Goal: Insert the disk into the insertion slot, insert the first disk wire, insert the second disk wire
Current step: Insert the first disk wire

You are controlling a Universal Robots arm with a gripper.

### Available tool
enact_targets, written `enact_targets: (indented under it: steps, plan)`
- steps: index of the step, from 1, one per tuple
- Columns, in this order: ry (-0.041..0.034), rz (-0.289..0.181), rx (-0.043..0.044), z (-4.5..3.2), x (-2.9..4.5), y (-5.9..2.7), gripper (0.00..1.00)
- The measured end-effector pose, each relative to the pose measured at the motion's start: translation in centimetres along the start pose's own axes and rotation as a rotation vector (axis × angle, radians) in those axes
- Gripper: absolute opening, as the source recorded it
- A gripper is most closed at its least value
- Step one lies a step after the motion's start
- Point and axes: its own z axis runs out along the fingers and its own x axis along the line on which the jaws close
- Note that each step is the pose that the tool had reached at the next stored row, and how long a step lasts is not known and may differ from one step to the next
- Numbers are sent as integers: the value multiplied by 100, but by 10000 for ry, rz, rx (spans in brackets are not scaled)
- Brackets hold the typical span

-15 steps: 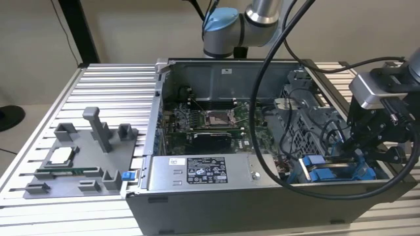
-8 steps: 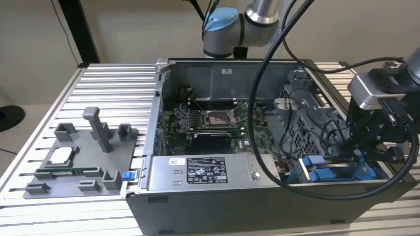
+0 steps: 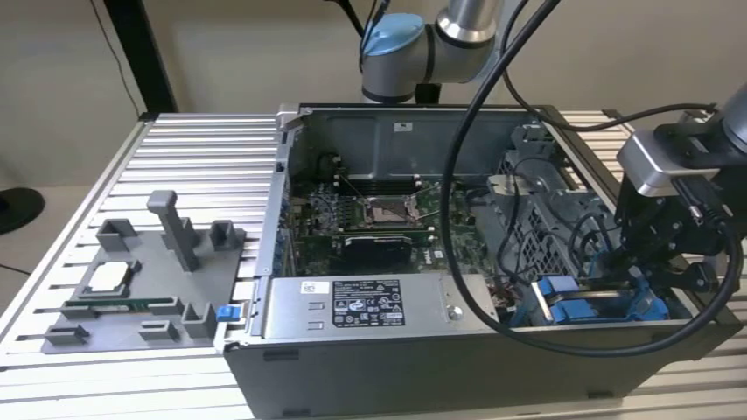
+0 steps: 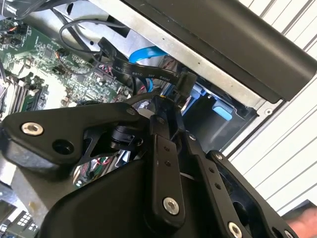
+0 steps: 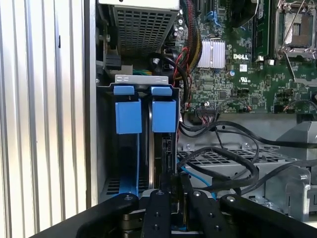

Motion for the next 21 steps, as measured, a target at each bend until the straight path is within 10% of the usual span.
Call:
enact_targets:
  steps: [15,21]
  plan:
    - [8,35,7,-60,-6,1,0]
    - [281,41,15,-59,-21,3,0]
